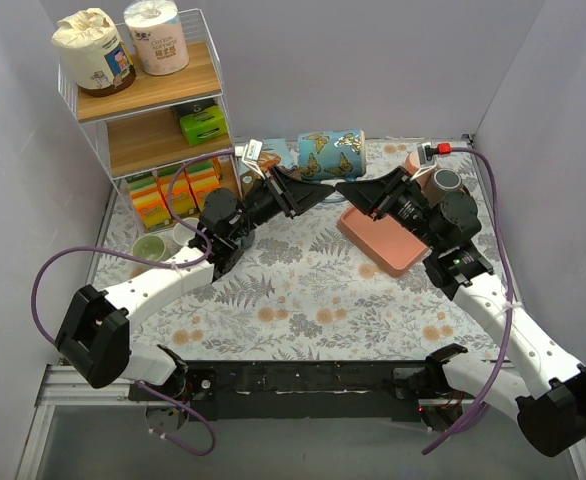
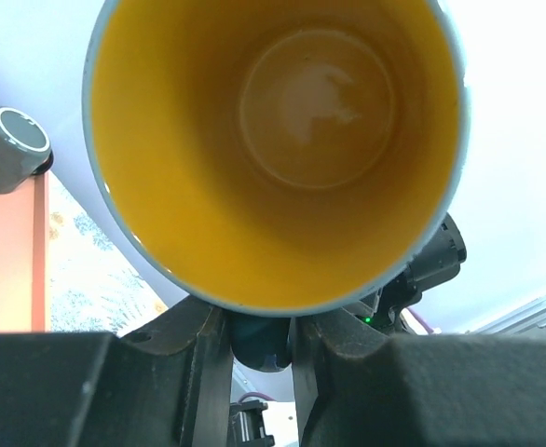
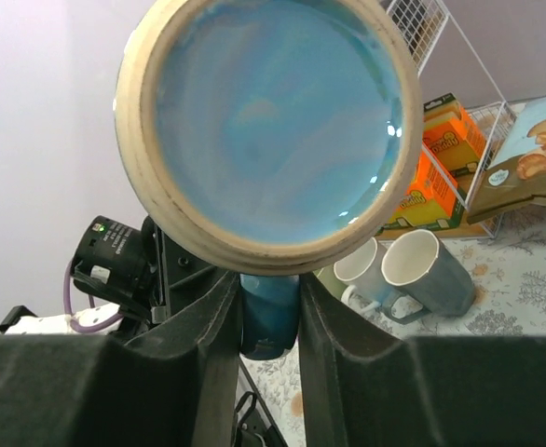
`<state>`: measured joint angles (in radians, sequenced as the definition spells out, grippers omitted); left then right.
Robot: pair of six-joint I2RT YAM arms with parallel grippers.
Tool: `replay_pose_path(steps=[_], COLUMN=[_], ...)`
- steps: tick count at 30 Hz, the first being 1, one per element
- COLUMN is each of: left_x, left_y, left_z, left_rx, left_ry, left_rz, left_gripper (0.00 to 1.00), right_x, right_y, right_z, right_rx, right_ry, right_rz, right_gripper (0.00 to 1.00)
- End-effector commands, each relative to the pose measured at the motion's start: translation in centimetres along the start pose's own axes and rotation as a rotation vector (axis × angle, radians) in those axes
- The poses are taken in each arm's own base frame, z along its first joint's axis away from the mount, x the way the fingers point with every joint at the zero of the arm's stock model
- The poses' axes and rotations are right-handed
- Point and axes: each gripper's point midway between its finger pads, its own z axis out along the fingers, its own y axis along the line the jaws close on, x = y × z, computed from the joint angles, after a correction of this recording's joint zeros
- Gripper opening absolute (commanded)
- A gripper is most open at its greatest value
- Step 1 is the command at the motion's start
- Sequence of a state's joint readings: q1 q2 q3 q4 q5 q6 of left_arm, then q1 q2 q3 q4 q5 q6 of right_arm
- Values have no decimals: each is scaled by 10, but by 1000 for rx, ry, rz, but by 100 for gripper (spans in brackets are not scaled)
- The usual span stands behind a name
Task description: Turn the mug right side up
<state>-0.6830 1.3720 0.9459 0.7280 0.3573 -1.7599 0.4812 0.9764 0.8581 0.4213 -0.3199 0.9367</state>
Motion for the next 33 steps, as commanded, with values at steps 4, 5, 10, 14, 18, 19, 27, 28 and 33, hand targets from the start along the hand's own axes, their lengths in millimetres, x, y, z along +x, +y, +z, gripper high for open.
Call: replay_pose_path(steps=[4, 5, 10, 14, 18, 19, 27, 28, 33], left_x=[-30, -31, -40, -47, -57, -59, -55, -52, -55], left_y=[-39, -38, -34, -29, -27, -23, 28, 41, 66], left_z=[-3, -4, -5, -7, -8, -6, -1, -2, 1], left_rx=[55, 55, 32, 12, -10, -43, -222, -267, -370], left_ry=[-97, -98, -102, -113, -120, -113, -33, -6, 12], left_rz=[60, 56, 22, 10, 41, 57, 194, 187, 247], left_gripper=[0, 0, 0, 0, 0, 0, 0, 0, 0], right_x=[-15, -14, -13, -12, -8, -9, -1, 0, 1], right_y=[15, 14, 11, 6, -16, -20, -70, -72, -80], right_z=[-3, -3, -3, -5, -11, -12, -28, -28, -34], right_rx=[-18, -16, 6, 38, 143, 170, 391, 400, 432], right_ry=[-50, -52, -39, -31, -25, -30, -20, -21, -28], right_rz=[-64, -66, -76, -75, -76, -84, -87, -72, -67], right_gripper=[44, 44, 55, 61, 68, 68, 70, 70, 70])
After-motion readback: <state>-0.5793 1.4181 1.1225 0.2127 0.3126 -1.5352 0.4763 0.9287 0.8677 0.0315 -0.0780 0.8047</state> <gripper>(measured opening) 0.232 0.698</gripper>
